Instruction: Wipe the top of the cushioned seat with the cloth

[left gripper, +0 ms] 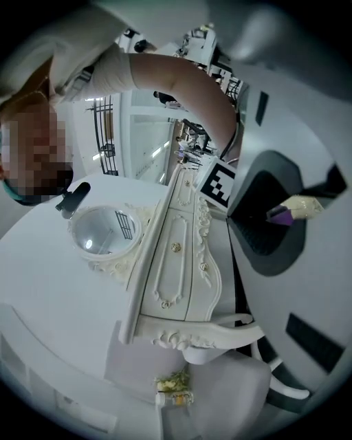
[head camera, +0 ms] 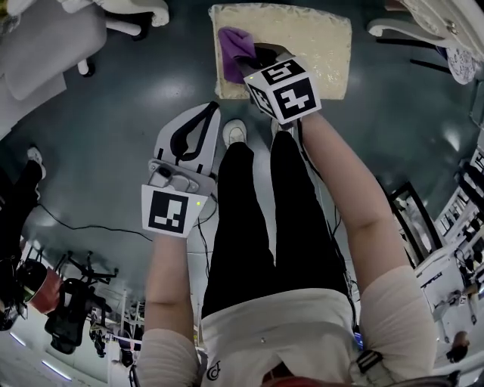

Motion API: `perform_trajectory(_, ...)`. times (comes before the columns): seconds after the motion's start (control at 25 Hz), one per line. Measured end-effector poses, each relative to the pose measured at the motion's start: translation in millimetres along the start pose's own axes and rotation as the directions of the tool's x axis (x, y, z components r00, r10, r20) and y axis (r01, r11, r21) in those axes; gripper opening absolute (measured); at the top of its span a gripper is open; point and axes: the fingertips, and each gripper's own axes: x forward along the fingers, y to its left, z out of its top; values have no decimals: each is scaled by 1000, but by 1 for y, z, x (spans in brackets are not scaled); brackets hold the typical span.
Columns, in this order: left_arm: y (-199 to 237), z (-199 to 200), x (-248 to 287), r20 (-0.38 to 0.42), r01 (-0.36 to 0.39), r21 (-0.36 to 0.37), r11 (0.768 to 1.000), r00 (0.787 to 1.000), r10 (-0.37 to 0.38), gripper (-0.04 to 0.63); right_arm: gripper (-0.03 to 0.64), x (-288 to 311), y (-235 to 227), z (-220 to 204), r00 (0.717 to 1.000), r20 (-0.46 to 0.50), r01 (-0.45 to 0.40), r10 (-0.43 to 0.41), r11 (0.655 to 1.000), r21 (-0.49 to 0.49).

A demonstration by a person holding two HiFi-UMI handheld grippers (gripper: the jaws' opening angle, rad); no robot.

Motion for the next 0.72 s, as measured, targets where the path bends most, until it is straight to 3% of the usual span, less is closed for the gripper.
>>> perform_trajectory(0.28,24,-21,-28,-19,-13,-45,999,1000,12,14,74,39,21,-5,999,-43,18,-19,1000,-25)
perform_trajectory(0.56,17,-30,-20,-8,-2,-81,997,1000,1,14,75,38,-7,-22,996,-64,58,-59,998,-19)
perform_trajectory(0.72,-1,-26,-1,13,45,-101,994,999,-44,14,75,26,-23,-29,995,-65,69,-70,997,-22)
